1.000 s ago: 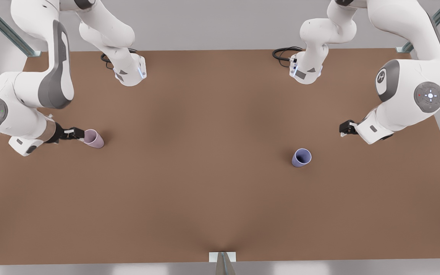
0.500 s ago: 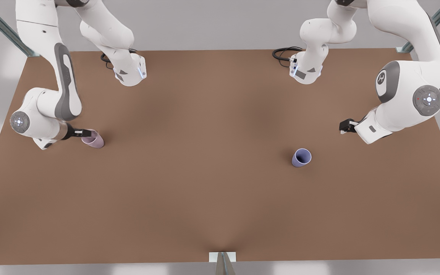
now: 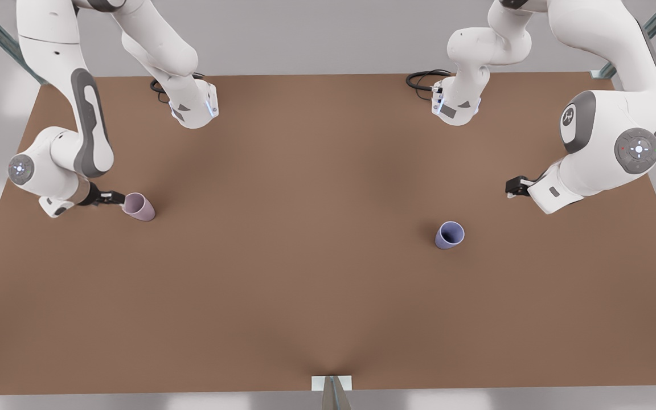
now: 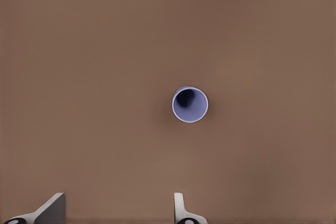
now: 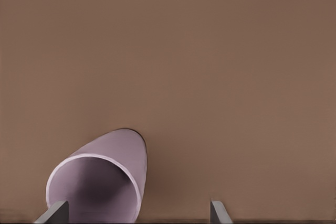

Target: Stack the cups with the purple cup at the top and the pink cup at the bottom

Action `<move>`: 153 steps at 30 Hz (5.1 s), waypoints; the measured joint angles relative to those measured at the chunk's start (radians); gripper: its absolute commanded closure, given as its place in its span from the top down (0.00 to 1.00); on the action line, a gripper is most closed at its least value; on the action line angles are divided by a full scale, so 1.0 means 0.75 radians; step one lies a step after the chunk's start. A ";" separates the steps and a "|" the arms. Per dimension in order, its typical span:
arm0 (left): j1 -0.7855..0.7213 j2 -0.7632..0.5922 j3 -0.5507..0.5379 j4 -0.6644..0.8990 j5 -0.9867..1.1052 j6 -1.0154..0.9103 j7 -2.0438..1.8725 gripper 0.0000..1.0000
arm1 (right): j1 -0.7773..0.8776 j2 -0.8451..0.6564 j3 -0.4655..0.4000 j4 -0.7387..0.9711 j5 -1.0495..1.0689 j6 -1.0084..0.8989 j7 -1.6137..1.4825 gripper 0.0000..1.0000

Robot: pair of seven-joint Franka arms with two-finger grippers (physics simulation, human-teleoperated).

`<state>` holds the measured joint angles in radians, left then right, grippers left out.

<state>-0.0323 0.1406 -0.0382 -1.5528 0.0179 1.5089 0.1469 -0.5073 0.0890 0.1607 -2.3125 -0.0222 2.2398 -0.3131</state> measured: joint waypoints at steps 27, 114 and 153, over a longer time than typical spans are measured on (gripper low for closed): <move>0.000 -0.003 0.000 0.001 0.000 -0.023 0.005 1.00 | -0.004 0.133 0.064 0.010 -0.016 0.138 -0.200 0.21; -0.170 0.363 -0.036 -0.239 -0.112 0.813 -0.297 0.21 | 0.661 0.011 -0.126 0.927 -0.084 -0.828 0.181 1.00; -0.634 0.928 -0.059 0.695 -0.187 0.596 -1.186 0.21 | 0.645 0.016 -0.135 0.925 -0.035 -0.879 0.334 1.00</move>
<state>-0.5081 0.8363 -0.0827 -1.0317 -0.1225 1.9559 -0.7423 -0.0237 0.1007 0.0597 -1.6188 -0.0482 1.5805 -0.0625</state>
